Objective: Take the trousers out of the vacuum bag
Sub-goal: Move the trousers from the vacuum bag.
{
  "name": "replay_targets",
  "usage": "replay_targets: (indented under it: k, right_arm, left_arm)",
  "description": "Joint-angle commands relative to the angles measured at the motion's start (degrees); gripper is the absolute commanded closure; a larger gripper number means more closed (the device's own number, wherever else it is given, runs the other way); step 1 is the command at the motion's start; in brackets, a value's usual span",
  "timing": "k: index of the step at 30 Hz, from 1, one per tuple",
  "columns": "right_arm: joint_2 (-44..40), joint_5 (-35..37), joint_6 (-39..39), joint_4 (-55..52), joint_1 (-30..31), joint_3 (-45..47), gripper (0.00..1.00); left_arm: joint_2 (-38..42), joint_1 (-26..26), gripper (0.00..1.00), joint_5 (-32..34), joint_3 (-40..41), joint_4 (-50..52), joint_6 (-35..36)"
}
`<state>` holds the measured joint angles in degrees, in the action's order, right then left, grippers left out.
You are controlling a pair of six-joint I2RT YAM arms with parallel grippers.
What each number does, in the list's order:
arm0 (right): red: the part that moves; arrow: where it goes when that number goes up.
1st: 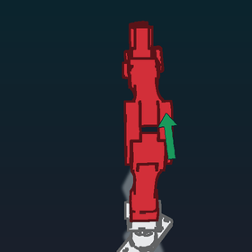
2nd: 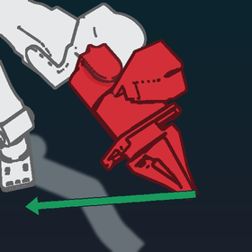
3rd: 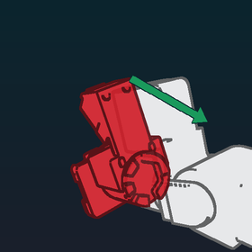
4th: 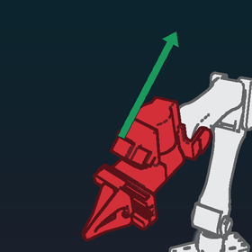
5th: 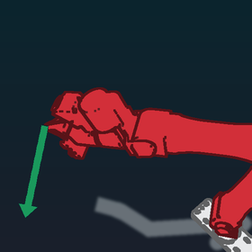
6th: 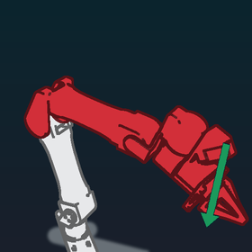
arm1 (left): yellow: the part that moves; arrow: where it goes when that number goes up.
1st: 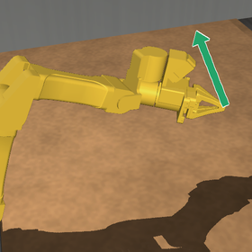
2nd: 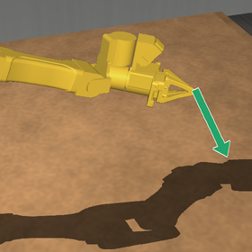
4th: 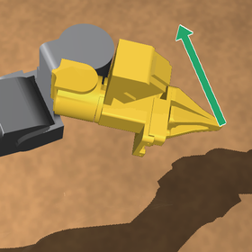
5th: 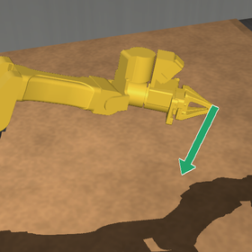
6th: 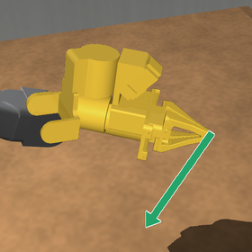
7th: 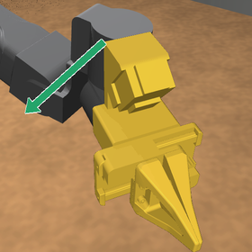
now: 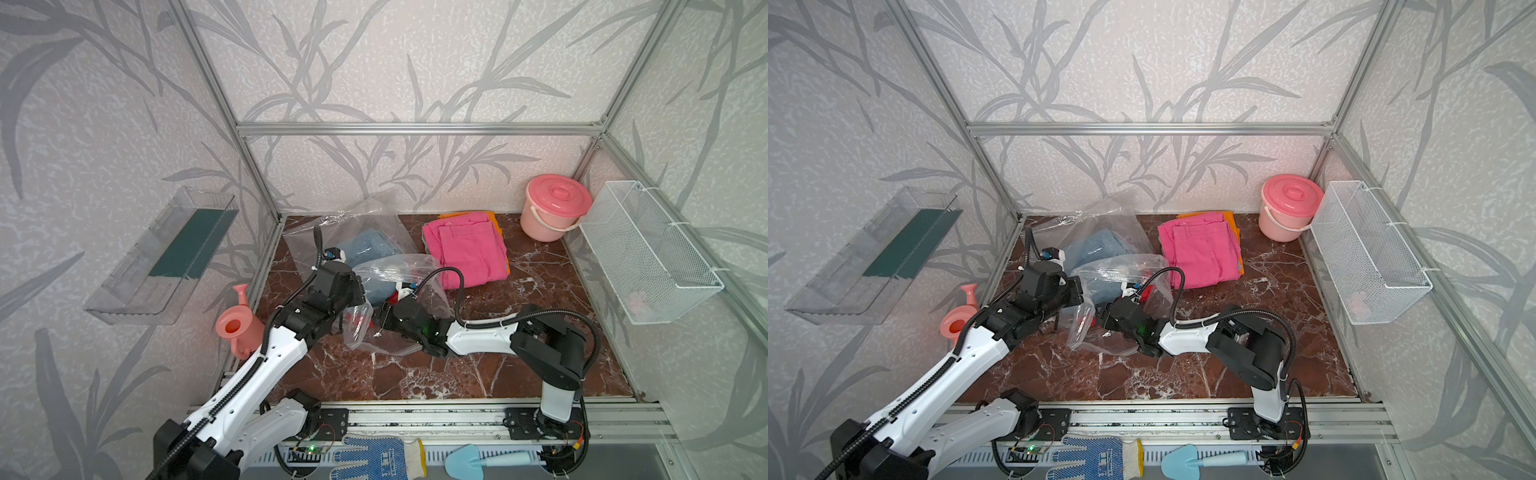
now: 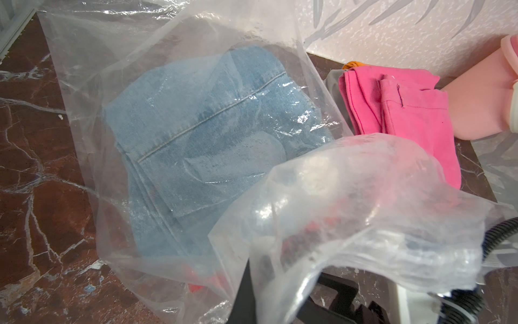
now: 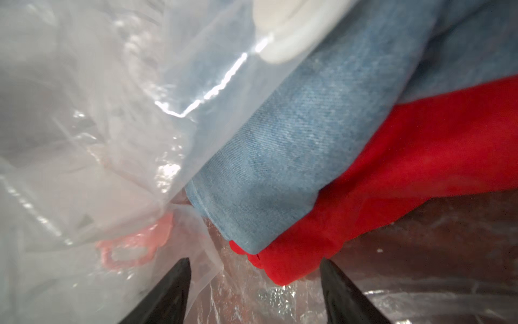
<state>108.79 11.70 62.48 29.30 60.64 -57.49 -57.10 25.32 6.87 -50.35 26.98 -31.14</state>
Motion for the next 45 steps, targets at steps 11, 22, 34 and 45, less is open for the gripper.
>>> replay_targets:
  k: [11,22,34,45]
  right_arm:
    - [6.42,-1.22,-1.27,3.61,-4.22,-6.66,0.30]
    - [10.11,-3.22,-2.95,6.75,-5.05,-11.85,0.33]
    - [6.52,-2.97,-4.36,9.99,-5.01,-9.53,0.47]
    - [13.58,-1.81,-0.26,11.43,-6.13,-10.97,0.46]
  left_arm:
    - [0.77,-0.53,1.00,0.82,-2.87,1.44,1.96]
    - [0.58,-0.47,1.00,1.21,-2.89,1.74,2.79]
    - [1.19,-0.47,1.00,1.51,-4.80,2.44,2.84]
    - [2.48,-0.45,1.00,2.00,-6.22,2.92,2.83]
